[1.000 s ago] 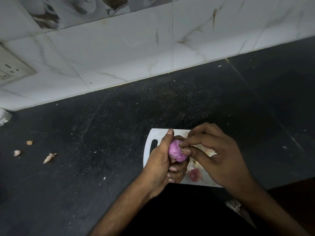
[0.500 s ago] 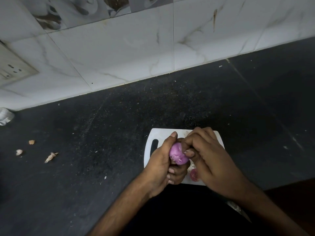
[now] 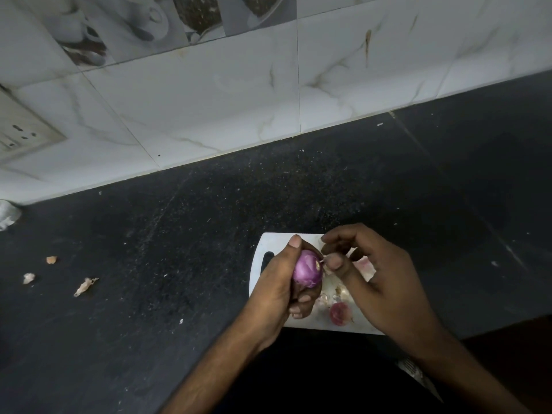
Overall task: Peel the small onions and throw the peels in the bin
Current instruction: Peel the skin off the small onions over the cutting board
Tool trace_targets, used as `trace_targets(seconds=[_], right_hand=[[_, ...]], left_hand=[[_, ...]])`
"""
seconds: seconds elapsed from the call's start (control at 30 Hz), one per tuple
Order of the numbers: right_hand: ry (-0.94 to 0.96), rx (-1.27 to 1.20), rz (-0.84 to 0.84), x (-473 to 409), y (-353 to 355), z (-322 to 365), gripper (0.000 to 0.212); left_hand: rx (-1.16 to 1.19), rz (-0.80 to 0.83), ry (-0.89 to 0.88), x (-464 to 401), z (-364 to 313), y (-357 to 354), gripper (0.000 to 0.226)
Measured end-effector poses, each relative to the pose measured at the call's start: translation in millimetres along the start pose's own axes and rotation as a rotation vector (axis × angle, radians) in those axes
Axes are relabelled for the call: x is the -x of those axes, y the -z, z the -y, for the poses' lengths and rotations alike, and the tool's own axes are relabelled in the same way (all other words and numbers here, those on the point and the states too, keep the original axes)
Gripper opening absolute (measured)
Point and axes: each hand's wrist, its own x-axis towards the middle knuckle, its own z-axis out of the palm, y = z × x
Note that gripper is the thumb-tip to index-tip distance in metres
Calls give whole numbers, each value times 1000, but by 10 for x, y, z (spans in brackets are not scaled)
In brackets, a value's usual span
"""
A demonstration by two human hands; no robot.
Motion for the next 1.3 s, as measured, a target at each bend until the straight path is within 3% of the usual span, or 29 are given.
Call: trace_targets(seconds=[0.1, 0.23, 0.33, 0.43, 0.6, 0.73, 1.0, 1.1, 1.2, 1.3], right_hand=[[21, 23, 29, -26, -65, -12, 10], [39, 158, -8, -28, -74, -97, 15], [-41, 225, -50, 13, -34, -189, 11], [-124, 171, -45, 77, 51, -181, 33], [-143, 17, -62, 148, 70, -104, 11], [-213, -30, -129, 200, 70, -117, 13], [17, 213, -28, 255, 112, -156, 10], [-18, 203, 48, 309, 83, -250, 12], [-150, 52, -46, 350, 70, -328, 21], [-220, 115, -6, 342, 71, -419, 15]], left_hand=[[-35, 27, -41, -6, 0, -32, 47], [-101, 35, -95, -16, 45, -40, 57], [-182, 71, -210, -21, 89, -58, 47], [-361, 11, -293, -55, 104, -67, 34], [-330, -60, -347, -73, 168, -96, 37], [-295, -43, -337, -31, 223, -189, 40], [-375, -15, -345, 33, 186, -212, 22], [-372, -60, -363, 48, 202, -217, 24], [-491, -168, -377, 37, 211, -182, 30], [-609, -292, -394, 17, 255, -71, 38]])
